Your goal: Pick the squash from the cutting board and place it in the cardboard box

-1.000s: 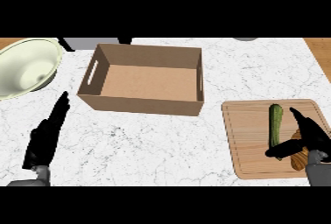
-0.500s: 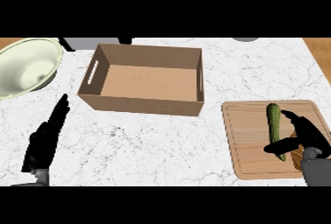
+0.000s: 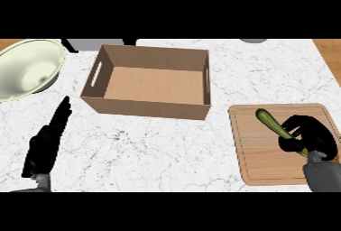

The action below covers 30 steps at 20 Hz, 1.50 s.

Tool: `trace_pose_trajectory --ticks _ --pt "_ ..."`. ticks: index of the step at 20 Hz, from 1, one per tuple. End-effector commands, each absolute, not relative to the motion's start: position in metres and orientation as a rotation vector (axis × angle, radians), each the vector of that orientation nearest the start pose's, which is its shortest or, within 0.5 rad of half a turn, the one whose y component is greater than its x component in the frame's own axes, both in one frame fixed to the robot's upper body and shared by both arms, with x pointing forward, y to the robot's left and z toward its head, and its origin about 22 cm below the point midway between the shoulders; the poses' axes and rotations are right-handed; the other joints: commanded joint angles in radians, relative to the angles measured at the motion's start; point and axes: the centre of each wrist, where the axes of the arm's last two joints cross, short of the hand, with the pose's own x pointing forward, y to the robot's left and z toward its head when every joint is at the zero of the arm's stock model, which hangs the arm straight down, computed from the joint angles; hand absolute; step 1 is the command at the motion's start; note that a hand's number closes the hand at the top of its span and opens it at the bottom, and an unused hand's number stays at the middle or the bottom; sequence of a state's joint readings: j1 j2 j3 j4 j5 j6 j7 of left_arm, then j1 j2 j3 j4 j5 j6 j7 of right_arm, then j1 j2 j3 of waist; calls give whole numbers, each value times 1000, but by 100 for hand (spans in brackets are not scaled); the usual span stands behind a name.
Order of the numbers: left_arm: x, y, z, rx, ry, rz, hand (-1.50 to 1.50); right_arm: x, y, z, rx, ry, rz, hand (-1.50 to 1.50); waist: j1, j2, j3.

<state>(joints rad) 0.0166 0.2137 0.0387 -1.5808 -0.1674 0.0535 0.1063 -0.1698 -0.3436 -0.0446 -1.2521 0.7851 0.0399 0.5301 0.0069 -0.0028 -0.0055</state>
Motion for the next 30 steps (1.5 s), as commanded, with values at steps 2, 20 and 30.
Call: trace_pose_trajectory --ticks 2,20,30 --pt "251 276 21 329 -1494 -251 0 328 -296 46 -961 -1009 1014 150 82 24 7" --pt "264 259 18 289 -1498 -276 0 433 -279 152 -564 -1783 1513 150 100 40 8" --pt "259 256 15 332 -1484 -257 0 465 -252 208 39 -2115 1277 150 64 24 6"
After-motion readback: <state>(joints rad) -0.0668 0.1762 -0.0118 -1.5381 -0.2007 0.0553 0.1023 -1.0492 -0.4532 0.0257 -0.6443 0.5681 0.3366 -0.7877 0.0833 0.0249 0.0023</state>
